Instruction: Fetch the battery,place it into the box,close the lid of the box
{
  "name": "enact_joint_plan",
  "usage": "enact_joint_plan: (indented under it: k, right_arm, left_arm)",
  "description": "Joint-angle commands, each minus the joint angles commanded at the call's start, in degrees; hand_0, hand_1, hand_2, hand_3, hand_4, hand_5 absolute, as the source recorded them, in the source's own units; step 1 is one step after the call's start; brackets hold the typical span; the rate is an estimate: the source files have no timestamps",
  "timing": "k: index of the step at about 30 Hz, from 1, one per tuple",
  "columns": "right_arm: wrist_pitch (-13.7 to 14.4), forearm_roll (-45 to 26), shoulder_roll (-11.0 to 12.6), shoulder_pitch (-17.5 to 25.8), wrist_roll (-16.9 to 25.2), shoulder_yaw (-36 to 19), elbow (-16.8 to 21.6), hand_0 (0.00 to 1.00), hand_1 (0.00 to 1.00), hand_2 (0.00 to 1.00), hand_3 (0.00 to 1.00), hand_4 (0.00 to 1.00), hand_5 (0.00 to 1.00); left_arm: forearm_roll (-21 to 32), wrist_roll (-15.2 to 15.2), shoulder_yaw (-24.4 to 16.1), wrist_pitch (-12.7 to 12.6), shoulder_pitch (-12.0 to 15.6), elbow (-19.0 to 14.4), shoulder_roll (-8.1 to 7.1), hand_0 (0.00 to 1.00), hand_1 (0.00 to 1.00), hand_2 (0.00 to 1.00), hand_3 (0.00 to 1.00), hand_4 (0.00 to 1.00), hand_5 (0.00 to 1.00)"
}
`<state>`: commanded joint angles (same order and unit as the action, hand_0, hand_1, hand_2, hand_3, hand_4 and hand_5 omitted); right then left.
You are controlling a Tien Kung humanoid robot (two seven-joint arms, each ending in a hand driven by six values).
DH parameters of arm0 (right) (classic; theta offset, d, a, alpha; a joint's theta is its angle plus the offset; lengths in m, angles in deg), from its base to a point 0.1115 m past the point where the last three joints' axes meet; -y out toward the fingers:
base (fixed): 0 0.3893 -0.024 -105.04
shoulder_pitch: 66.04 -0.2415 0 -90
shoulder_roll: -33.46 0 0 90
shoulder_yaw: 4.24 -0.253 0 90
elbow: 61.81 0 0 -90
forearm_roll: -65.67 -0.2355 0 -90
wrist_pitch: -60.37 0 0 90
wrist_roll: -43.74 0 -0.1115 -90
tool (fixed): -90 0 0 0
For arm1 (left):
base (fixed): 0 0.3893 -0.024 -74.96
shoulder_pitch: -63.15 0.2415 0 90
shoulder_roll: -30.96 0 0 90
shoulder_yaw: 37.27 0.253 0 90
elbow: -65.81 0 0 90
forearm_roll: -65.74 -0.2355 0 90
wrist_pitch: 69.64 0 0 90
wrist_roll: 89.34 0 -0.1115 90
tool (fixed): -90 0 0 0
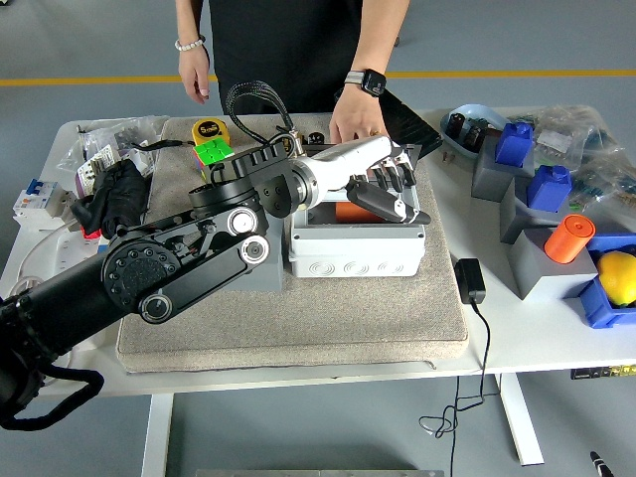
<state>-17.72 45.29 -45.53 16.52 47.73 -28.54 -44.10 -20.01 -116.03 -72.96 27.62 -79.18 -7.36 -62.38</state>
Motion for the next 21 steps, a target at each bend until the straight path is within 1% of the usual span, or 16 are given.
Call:
enact_joint_plan:
  k: [2, 5, 6, 9, 11, 12, 14, 17, 18, 20, 21]
  right_arm:
    - [-0.01, 0.0, -0.02, -0.02, -0.02, -0.03, -0.01, 0.725, 0.661, 0.649, 0.579, 0.983, 0.588]
    - [-0.02, 0.03, -0.02, -0.05, 0.01, -0.11, 0.01, 0.725, 0.661, 0.649, 0.579, 0.983, 0.588]
    - [-0.02, 0.02, -0.03, -0.05, 0.02, -0.12, 0.01, 0.725, 0.661, 0.648, 0.581, 0.983, 0.588]
    - [-0.07, -0.16, -0.01, -0.03, 0.04, -0.01, 0.02, 0.725, 0.661, 0.648, 0.581, 0.983, 0.588]
    - [-0.05, -0.16, 0.0, -0.02, 0.04, 0.03, 0.03, 0.725, 0.661, 0.648, 0.581, 0.983, 0.588]
    - [-0.06, -0.21, 0.0, -0.02, 0.03, 0.1, 0.02, 0.725, 0.661, 0.648, 0.581, 0.983, 0.588]
    - [-0.05, -0.21, 0.01, -0.07, 0.0, 0.23, 0.01, 0.725, 0.661, 0.648, 0.581, 0.983, 0.588]
    - [-0.01, -0.2, 0.03, -0.14, 0.01, 0.43, 0.02, 0.725, 0.661, 0.648, 0.581, 0.983, 0.588]
    - [-0.01, -0.23, 0.05, -0.17, 0.01, 0.46, 0.03, 0.725, 0.661, 0.647, 0.58, 0.983, 0.588]
    - [0.0, -0.27, 0.05, -0.2, 0.01, 0.49, 0.03, 0.725, 0.661, 0.647, 0.58, 0.983, 0.588]
    - [0.01, -0.29, 0.06, -0.21, 0.01, 0.51, 0.03, 0.725, 0.661, 0.647, 0.58, 0.983, 0.588]
  left_arm:
    - [0.21, 0.1, 0.37, 0.03, 0.23, 0.0, 0.0, 0.417, 0.59, 0.59, 0.609, 0.998, 0.518]
    - [0.45, 0.77, -0.12, -0.44, 0.32, -0.49, -0.1, 0.417, 0.59, 0.59, 0.609, 0.998, 0.518]
    - [0.57, 1.1, -0.35, -0.74, 0.27, -0.64, -0.14, 0.414, 0.59, 0.591, 0.609, 0.989, 0.499]
    - [1.18, 3.58, -1.56, -3.33, -0.21, -0.71, -0.17, 0.414, 0.59, 0.591, 0.609, 0.989, 0.499]
    - [1.42, 5.04, -2.29, -4.93, -0.71, -0.21, -0.03, 0.414, 0.59, 0.591, 0.609, 0.989, 0.499]
    - [1.64, 6.06, -2.63, -5.97, -1.13, 0.47, 0.14, 0.593, 0.69, 0.646, 0.66, 0.985, 0.492]
    - [1.36, 7.45, -3.01, -7.22, -1.88, 1.99, 0.56, 0.593, 0.69, 0.646, 0.66, 0.985, 0.492]
    - [0.6, 9.93, -2.99, -9.11, -3.25, 5.56, 1.25, 0.593, 0.69, 0.646, 0.66, 0.985, 0.492]
    - [-0.03, 10.82, -2.65, -9.69, -3.76, 6.94, 1.54, 0.807, 0.816, 0.767, 0.761, 0.988, 0.491]
    - [-0.72, 11.79, -1.99, -10.26, -4.4, 9.38, 1.86, 0.807, 0.816, 0.767, 0.761, 0.988, 0.491]
    - [-0.9, 11.96, -1.77, -10.35, -4.56, 10.05, 1.94, 0.807, 0.816, 0.767, 0.761, 0.988, 0.491]
